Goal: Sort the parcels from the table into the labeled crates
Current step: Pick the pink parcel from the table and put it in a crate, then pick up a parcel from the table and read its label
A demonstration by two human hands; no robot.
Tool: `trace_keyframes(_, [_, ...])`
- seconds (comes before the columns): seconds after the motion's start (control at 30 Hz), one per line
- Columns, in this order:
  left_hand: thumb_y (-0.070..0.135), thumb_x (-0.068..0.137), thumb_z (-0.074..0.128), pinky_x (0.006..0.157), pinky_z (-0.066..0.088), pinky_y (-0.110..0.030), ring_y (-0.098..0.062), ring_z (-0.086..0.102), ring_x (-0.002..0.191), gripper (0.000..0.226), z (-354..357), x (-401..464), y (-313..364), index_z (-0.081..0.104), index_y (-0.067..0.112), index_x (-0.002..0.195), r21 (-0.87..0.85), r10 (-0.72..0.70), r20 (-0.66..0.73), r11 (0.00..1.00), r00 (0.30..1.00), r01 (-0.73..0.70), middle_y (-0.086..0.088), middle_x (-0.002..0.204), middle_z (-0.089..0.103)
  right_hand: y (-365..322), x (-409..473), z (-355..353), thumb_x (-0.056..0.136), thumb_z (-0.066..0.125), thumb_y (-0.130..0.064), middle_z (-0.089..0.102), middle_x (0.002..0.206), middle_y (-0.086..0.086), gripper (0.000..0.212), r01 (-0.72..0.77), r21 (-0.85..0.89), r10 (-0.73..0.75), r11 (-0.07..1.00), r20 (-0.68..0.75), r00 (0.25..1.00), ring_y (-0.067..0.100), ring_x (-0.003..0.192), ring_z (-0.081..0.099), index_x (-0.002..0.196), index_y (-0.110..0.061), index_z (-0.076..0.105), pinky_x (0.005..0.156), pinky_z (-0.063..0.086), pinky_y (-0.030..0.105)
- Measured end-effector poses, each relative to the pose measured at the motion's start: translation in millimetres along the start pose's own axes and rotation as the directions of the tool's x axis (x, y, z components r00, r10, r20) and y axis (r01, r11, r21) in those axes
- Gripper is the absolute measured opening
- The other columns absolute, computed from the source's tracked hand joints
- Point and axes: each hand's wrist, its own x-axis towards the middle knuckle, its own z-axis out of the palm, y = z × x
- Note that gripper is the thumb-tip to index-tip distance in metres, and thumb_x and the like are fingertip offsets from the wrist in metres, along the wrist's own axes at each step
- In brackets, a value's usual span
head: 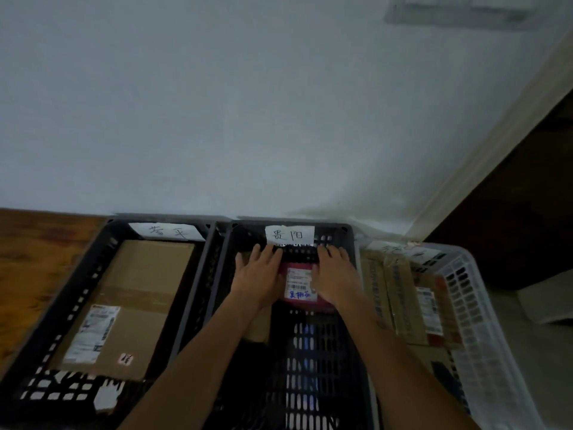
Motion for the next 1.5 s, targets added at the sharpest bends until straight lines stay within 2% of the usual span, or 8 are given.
trace_keyframes(0.2, [0.035, 0.107, 0.037, 0.122, 0.013, -0.057, -0.024, 0.003, 0.155, 0.058, -63.1, -61.1, 6.3, 0.014, 0.022, 0.159, 0.021, -0.065, -0.073, 0.998, 0.995, 0.066, 0.000, 0.168, 0.004, -7.6, -51.4, -62.4, 0.106, 0.038, -0.032, 0.040, 0.153, 0.017, 0.053, 0.121, -0.070, -0.123, 0.990, -0.026, 0.992, 0.035, 0.142, 0.032, 0.153, -0.007, 0.032, 0.117, 0.034, 0.046])
trace_keyframes(0.37, [0.038, 0.104, 0.042, 0.120, 0.023, -0.054, -0.026, 0.015, 0.152, 0.063, -126.8, -132.1, 13.8, 0.017, 0.018, 0.158, 0.019, -0.058, -0.152, 0.998, 0.987, 0.062, -0.005, 0.168, 0.009, -38.4, -108.5, -143.4, 0.105, 0.040, -0.033, 0.045, 0.144, 0.016, 0.046, 0.207, -0.158, -0.220, 0.965, -0.070, 0.973, 0.033, 0.131, 0.041, 0.145, -0.008, 0.038, 0.102, 0.044, 0.048])
trace_keyframes(0.7, [0.043, 0.104, 0.041, 0.115, 0.031, -0.050, -0.026, 0.030, 0.147, 0.063, -268.7, -281.0, -38.2, 0.021, 0.017, 0.157, 0.025, -0.174, -0.374, 0.980, 0.911, 0.197, -0.005, 0.163, 0.026, -185.1, -209.5, -234.5, 0.107, 0.038, -0.037, 0.038, 0.152, 0.017, 0.054, 0.374, -0.219, -0.416, 0.901, -0.189, 0.890, 0.035, 0.137, 0.038, 0.153, -0.009, 0.032, 0.106, 0.040, 0.045])
trace_keyframes(1.0, [0.043, 0.103, 0.044, 0.114, 0.036, -0.048, -0.025, 0.040, 0.142, 0.061, -329.1, -446.6, -209.9, 0.027, 0.019, 0.156, -0.050, -0.345, -0.538, 0.924, 0.769, 0.379, -0.001, 0.162, 0.031, -392.9, -284.7, -225.9, 0.106, 0.039, -0.038, 0.039, 0.152, 0.017, 0.056, 0.536, -0.259, -0.590, 0.803, -0.225, 0.775, 0.034, 0.137, 0.039, 0.154, -0.010, 0.029, 0.106, 0.041, 0.046])
trace_keyframes(1.07, [0.042, 0.102, 0.045, 0.111, 0.040, -0.049, -0.025, 0.045, 0.139, 0.060, -329.1, -539.9, -306.7, 0.030, 0.020, 0.155, -0.082, -0.474, -0.564, 0.847, 0.676, 0.526, -0.002, 0.160, 0.035, -518.1, -326.4, -189.4, 0.106, 0.040, -0.039, 0.038, 0.153, 0.017, 0.058, 0.646, -0.243, -0.688, 0.724, -0.173, 0.705, 0.034, 0.138, 0.039, 0.155, -0.010, 0.028, 0.106, 0.041, 0.046])
trace_keyframes(1.2, [0.042, 0.101, 0.045, 0.104, 0.046, -0.048, -0.028, 0.049, 0.133, 0.057, -327.5, -598.3, -360.3, 0.034, 0.021, 0.153, -0.134, -0.536, -0.538, 0.816, 0.650, 0.562, -0.004, 0.156, 0.039, -597.7, -347.0, -165.2, 0.106, 0.041, -0.042, 0.037, 0.156, 0.016, 0.061, 0.724, -0.178, -0.744, 0.667, -0.208, 0.635, 0.035, 0.140, 0.040, 0.157, -0.012, 0.026, 0.110, 0.039, 0.046])
trace_keyframes(1.33, [0.041, 0.100, 0.047, 0.099, 0.049, -0.045, -0.030, 0.051, 0.131, 0.054, -315.5, -684.1, -475.0, 0.037, 0.023, 0.150, -0.260, -0.692, -0.517, 0.687, 0.503, 0.678, -0.004, 0.154, 0.042, -729.1, -380.3, -122.1, 0.105, 0.042, -0.042, 0.040, 0.153, 0.017, 0.062, 0.828, -0.147, -0.840, 0.541, -0.150, 0.522, 0.036, 0.137, 0.043, 0.156, -0.011, 0.028, 0.109, 0.042, 0.047])
trace_keyframes(1.5, [0.032, 0.101, 0.049, 0.099, 0.050, -0.047, -0.030, 0.053, 0.127, 0.052, -297.2, -739.9, -568.4, 0.038, 0.021, 0.150, -0.352, -0.786, -0.447, 0.593, 0.426, 0.724, -0.008, 0.147, 0.048, -845.5, -377.0, -68.8, 0.104, 0.044, -0.040, 0.039, 0.155, 0.017, 0.061, 0.878, -0.122, -0.885, 0.464, -0.119, 0.451, 0.036, 0.138, 0.042, 0.156, -0.013, 0.029, 0.107, 0.041, 0.045])
